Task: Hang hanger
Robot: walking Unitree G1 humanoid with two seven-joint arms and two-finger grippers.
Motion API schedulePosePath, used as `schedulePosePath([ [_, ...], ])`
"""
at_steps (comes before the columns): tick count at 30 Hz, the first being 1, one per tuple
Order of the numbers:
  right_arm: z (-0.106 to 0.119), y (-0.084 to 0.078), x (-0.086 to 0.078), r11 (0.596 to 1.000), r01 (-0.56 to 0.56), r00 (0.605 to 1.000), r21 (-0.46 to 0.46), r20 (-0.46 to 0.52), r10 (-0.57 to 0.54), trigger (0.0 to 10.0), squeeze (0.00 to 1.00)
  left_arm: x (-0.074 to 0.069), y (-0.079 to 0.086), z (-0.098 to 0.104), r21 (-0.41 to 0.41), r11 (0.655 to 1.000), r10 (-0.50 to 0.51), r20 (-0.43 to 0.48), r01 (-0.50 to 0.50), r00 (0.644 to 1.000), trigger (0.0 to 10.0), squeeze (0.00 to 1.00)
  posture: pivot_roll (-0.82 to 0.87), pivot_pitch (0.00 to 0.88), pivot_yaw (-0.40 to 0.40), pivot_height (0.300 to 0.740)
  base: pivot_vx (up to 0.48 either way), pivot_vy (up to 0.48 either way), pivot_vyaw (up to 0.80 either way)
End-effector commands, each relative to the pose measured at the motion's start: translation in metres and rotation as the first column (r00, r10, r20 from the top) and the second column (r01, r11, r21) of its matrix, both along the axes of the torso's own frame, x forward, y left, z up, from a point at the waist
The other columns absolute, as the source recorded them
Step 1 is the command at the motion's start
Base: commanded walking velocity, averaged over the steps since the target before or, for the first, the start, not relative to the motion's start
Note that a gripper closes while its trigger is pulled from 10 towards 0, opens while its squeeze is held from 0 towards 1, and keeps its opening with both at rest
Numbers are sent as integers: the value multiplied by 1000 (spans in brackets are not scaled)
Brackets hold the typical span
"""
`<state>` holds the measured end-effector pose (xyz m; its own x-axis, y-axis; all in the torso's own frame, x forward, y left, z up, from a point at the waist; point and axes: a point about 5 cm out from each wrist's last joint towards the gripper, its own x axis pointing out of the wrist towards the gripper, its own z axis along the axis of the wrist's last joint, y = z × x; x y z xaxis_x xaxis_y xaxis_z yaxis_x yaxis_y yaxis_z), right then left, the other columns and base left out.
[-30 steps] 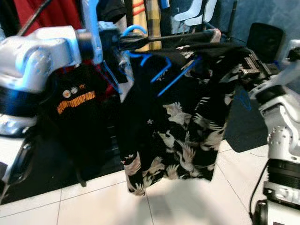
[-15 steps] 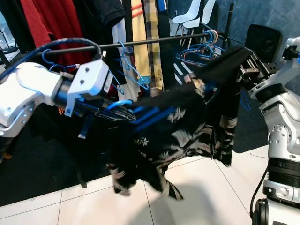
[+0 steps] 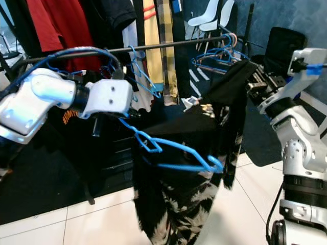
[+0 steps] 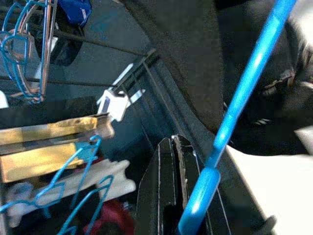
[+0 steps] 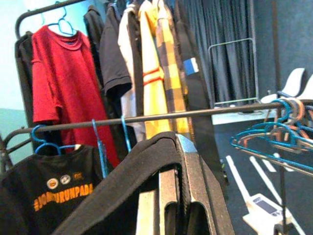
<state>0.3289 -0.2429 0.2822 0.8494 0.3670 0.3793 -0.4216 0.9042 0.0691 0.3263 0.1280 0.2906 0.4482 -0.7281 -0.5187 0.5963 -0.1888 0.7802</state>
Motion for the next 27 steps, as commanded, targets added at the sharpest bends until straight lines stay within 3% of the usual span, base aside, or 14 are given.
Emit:
schedulePosePath([
  [1, 5, 10, 1, 999, -43, 999, 12, 27, 43, 0, 0, 1, -8, 0, 27, 999, -45, 51, 43, 998, 10000, 0, -53, 0, 32, 740, 0, 0, 0],
  [8, 2, 13, 4, 999, -38, 999, 7, 13, 38, 0, 0, -8, -25, 12, -103, 986, -128, 47, 132, 991, 10000, 0, -53, 1, 30, 740, 0, 0, 0],
  [10, -14, 23, 6, 998, -49, 998, -40, -51, 47, 0, 0, -15, -37, 54, -483, 859, -185, 11, 167, 983, 10000, 0, -49, 0, 27, 740, 0, 0, 0],
  [11, -14, 23, 6, 998, -49, 998, -40, -51, 47, 0, 0, -15, -37, 54, -483, 859, -185, 11, 167, 983, 10000, 0, -49, 0, 27, 740, 0, 0, 0],
  [12, -20, 28, 7, 997, -56, 996, -58, -74, 52, 0, 0, -16, -38, 69, -603, 781, -206, 0, 164, 979, 10000, 0, -49, 0, 27, 740, 0, 0, 0],
  [13, -20, 28, 7, 997, -56, 996, -58, -74, 52, 0, 0, -16, -38, 69, -603, 781, -206, 0, 164, 979, 10000, 0, -49, 0, 27, 740, 0, 0, 0],
  [14, -27, 33, 7, 995, -67, 993, -77, -103, 59, 0, 0, -10, -35, 87, -725, 674, -189, 12, 139, 982, 10000, 0, -54, 0, 28, 740, 0, 0, 0],
  [16, -27, 33, 7, 995, -67, 993, -77, -103, 59, 0, 0, -10, -35, 87, -725, 674, -189, 12, 139, 982, 10000, 0, -54, 0, 28, 740, 0, 0, 0],
  [17, -39, 33, 9, 993, -55, 987, -103, -153, 39, 0, 0, 0, -25, 105, -857, 510, -138, 2, 73, 990, 10000, 0, -54, 0, 28, 740, 0, 0, 0],
  [19, -39, 33, 9, 993, -55, 987, -103, -153, 39, 0, 0, 0, -25, 105, -857, 510, -138, 2, 73, 990, 10000, 0, -54, 0, 28, 740, 0, 0, 0],
  [20, -55, 29, 11, 993, -14, 977, -117, -211, -11, 0, 0, 12, -14, 108, -926, 378, -88, -49, -12, 995, 10000, 0, -54, 0, 30, 740, 0, 0, 0],
  [21, -55, 29, 11, 993, -14, 977, -117, -211, -11, 0, 0, 12, -14, 108, -926, 378, -88, -49, -12, 995, 10000, 0, -54, 0, 30, 740, 0, 0, 0],
  [24, -90, 15, 7, 993, 72, 941, -90, -325, -98, 0, 0, 35, 10, 57, -935, 195, 12, -300, -297, 954, 10000, 0, -39, 0, 27, 740, 0, 0, 0],
  [27, -96, 12, 5, 993, 84, 933, -83, -344, -108, 0, 0, 32, 14, 44, -926, 142, -38, -358, -349, 933, 10000, 0, -39, 0, 27, 740, 0, 0, 0],
])
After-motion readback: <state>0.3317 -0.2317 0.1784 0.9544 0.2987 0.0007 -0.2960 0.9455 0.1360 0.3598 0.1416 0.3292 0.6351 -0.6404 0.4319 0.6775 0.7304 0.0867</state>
